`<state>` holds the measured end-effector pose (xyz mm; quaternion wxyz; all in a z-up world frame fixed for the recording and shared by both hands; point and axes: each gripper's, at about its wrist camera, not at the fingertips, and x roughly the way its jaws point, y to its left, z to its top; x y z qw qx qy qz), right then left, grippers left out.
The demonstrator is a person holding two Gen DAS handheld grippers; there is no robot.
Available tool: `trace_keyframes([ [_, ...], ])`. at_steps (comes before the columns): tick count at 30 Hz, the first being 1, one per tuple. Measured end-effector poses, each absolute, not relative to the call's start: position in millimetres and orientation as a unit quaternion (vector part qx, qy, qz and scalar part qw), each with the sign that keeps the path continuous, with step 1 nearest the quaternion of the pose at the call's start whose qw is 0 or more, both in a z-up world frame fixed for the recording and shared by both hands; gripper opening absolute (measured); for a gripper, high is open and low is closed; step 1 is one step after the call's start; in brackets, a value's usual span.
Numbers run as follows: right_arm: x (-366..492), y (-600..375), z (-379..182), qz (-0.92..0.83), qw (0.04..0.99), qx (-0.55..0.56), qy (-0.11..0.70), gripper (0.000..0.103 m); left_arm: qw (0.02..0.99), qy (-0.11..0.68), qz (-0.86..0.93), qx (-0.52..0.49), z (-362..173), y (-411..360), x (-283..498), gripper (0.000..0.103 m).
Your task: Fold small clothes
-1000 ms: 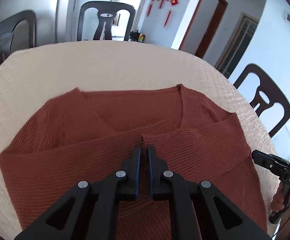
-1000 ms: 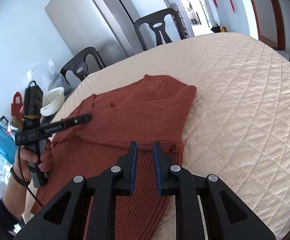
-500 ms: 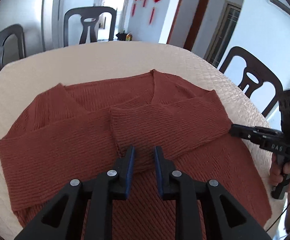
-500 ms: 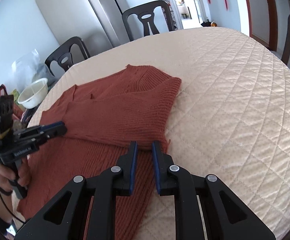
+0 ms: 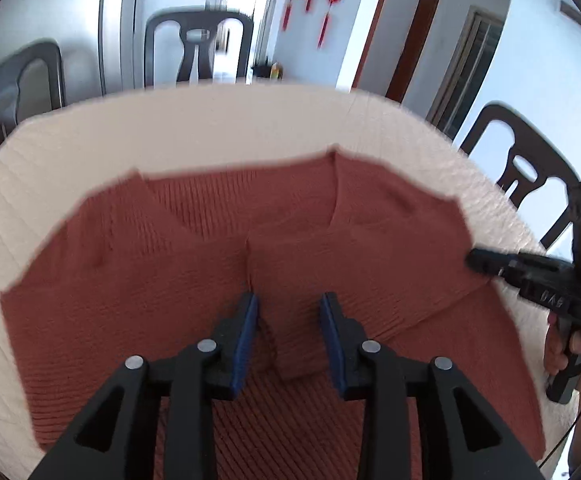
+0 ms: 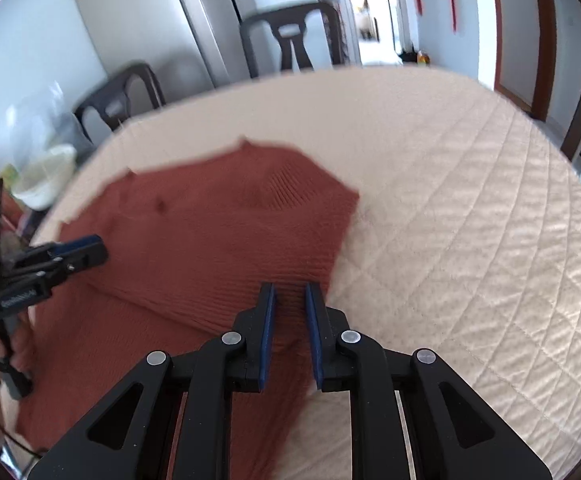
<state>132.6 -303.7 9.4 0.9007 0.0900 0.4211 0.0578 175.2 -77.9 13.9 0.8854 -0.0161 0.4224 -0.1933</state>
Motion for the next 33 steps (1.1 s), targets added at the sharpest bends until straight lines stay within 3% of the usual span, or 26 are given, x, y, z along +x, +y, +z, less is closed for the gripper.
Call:
trace_keyframes([
  [11,90.1,-300.6,29.8,0.085,0.909,0.091,0.397,0.017,0.898,0.412,-0.153,-0.005,31.6,-60.7,127.8,0.036],
  [16,76.4,-289.3,36.8,0.098,0.911,0.077,0.392,0.038,0.906,0.403,-0.125,-0.006,36.9,-50.8,106.7,0.036],
  [33,17.4,-278.9,26.5,0.120,0.903,0.090,0.401,0.042,0.915,0.398,-0.068,-0.004,28.5,-30.4,41.0,0.041],
])
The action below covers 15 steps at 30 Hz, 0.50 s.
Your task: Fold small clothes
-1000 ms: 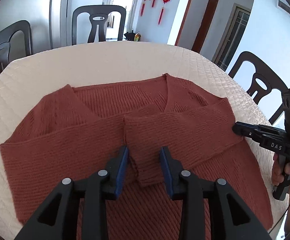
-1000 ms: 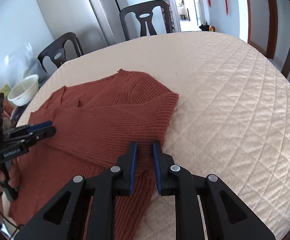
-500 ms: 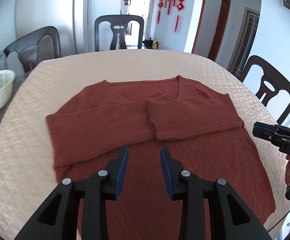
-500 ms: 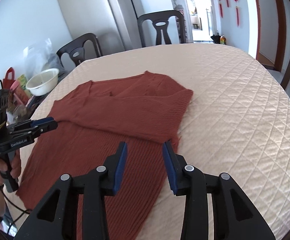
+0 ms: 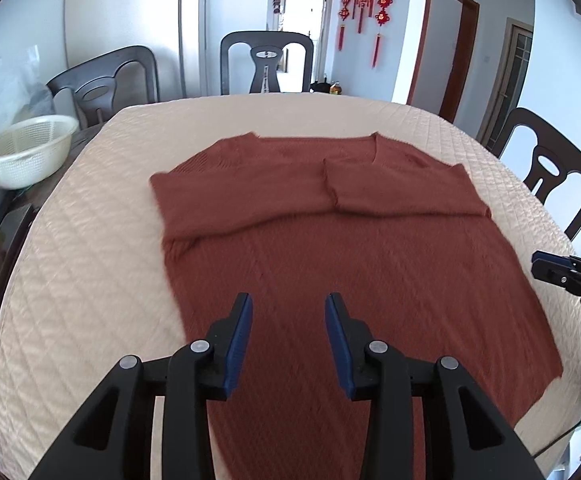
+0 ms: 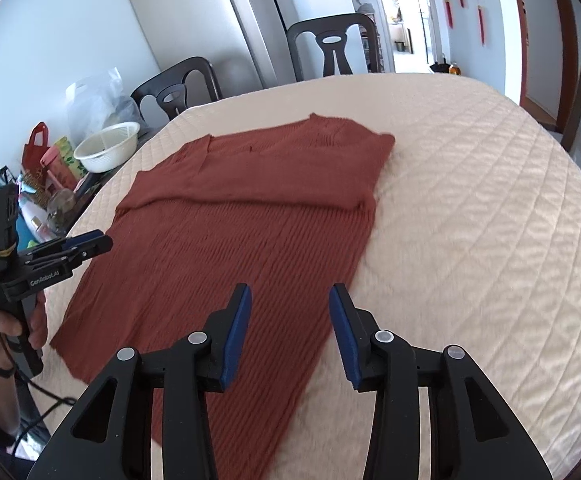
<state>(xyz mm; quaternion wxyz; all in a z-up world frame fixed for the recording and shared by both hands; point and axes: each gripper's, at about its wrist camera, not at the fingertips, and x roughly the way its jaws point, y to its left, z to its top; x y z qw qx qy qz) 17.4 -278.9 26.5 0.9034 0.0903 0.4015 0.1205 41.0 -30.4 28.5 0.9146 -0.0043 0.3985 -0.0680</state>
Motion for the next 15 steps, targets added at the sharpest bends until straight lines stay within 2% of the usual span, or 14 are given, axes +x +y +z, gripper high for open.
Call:
trace_keyframes([
  [15,-8.6,-287.6,4.9,0.122,0.892,0.129,0.416,0.045,0.909,0.413,-0.039,-0.043,12.1,-4.4,-0.2,0.047],
])
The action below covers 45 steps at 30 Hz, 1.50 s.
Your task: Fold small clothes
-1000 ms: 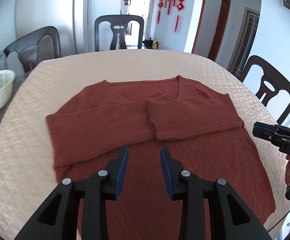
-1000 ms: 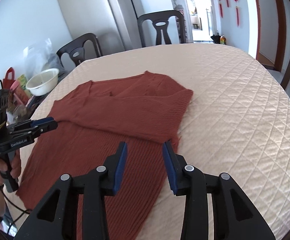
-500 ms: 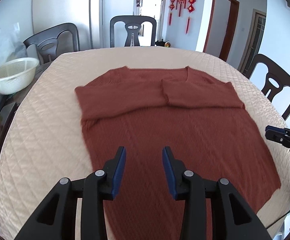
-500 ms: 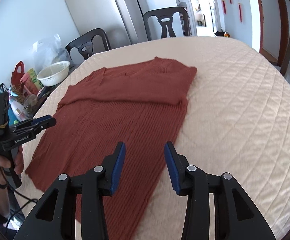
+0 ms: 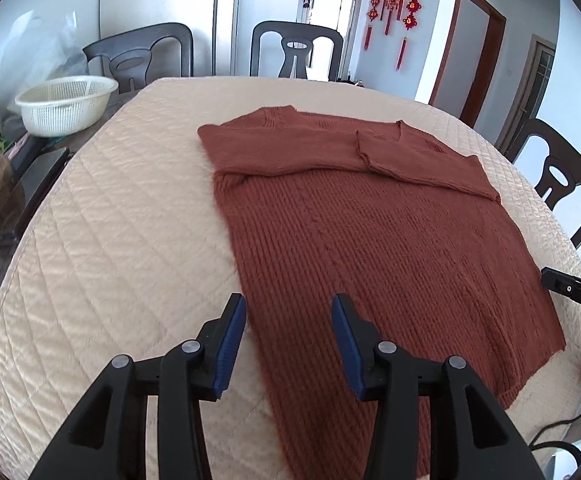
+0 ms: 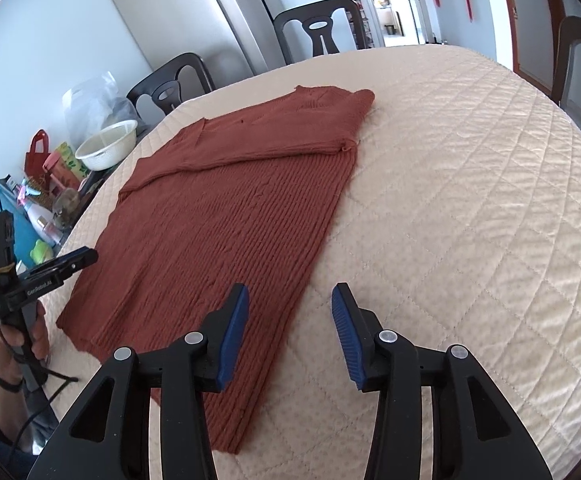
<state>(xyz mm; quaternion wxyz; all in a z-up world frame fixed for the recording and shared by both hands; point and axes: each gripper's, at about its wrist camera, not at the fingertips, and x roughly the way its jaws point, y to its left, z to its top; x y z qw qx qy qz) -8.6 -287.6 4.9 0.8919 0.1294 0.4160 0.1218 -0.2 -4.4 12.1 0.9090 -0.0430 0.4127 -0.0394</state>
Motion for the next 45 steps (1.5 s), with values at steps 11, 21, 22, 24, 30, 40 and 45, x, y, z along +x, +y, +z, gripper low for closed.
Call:
trace_keyframes([
  [11,-26.7,-279.8,0.8,0.178,0.871,0.173,0.425,0.046,0.904,0.418,-0.053,-0.069,6.3,-4.4,-27.3,0.050],
  [21,-17.4,-280.1,-5.7,0.202,0.857,0.223,0.419,0.047,0.902,0.414,-0.077,-0.094,7.0,-9.8,-27.6,0.052],
  [22,-16.3,-280.1,-5.8,0.204,0.855,0.228,0.418,0.047,0.902,0.414,-0.077,-0.096,6.8,-9.7,-28.5,0.052],
  [24,-19.3,-278.7,-5.4,0.210,0.853,0.229,0.420,0.045,0.902,0.412,-0.080,-0.100,6.4,-8.4,-33.2,0.049],
  [30,-27.5,-281.0,-9.1,0.213,0.845,0.244,0.426,0.026,0.897,0.408,-0.098,-0.138,4.8,-0.6,-42.7,0.043],
  [40,-27.6,-288.7,-4.1,0.208,0.849,0.243,0.421,0.008,0.886,0.410,-0.121,-0.180,4.1,12.9,-35.9,0.012],
  [45,-45.6,-311.2,6.5,0.208,0.853,0.262,0.401,0.008,0.886,0.388,-0.139,-0.213,12.6,32.4,-56.4,0.011],
])
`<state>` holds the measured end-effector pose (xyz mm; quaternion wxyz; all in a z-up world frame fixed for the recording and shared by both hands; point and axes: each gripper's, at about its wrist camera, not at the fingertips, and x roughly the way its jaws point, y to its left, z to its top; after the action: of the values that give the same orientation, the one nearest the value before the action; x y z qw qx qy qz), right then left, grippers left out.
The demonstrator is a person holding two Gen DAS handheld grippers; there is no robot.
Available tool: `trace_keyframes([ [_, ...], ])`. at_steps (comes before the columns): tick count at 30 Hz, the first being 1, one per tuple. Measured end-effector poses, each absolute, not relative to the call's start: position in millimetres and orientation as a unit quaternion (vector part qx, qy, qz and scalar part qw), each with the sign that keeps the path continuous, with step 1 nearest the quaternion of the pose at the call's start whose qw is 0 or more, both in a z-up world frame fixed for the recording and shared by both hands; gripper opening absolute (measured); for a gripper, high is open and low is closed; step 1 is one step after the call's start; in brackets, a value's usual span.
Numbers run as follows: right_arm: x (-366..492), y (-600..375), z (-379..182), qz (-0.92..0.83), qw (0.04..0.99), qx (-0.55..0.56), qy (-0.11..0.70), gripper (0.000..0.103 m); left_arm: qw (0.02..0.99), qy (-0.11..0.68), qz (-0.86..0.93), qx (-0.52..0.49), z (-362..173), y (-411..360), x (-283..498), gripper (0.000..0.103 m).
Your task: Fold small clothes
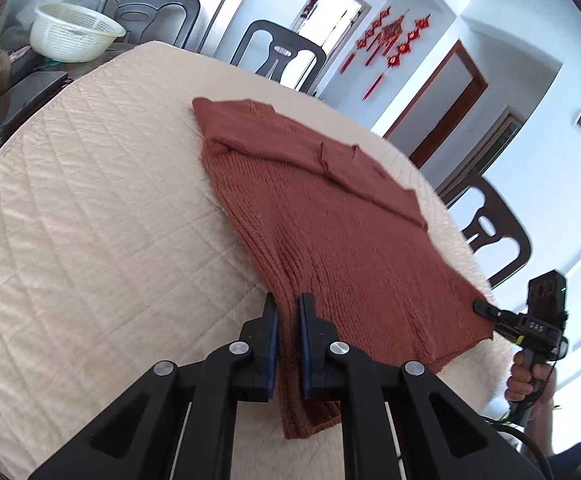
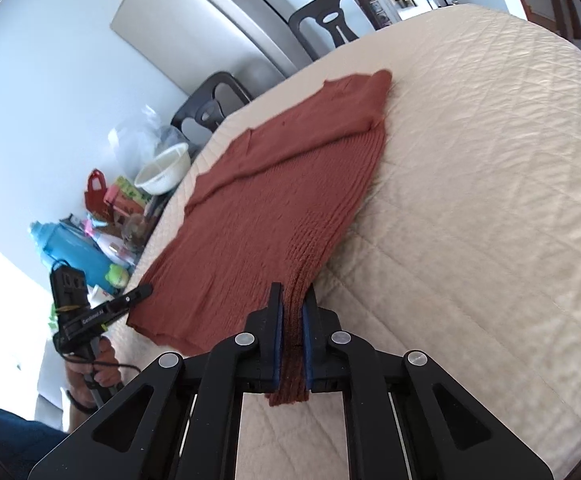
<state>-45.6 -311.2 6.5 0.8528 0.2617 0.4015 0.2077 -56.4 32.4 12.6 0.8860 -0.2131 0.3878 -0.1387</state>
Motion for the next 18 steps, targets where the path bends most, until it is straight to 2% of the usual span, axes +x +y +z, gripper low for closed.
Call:
trace_keyframes([
  [7,-54.5,-307.0,14.8,0.227,0.851,0.265,0.393,0.008,0.889,0.366,-0.157,-0.223,24.5,31.1,-66.0,0.011],
  [18,-9.5,-313.4,59.9,0.251,0.869,0.276,0.325,0.008,0.910,0.304,-0.165,-0.230,69.8,46.2,-12.9,0.011],
])
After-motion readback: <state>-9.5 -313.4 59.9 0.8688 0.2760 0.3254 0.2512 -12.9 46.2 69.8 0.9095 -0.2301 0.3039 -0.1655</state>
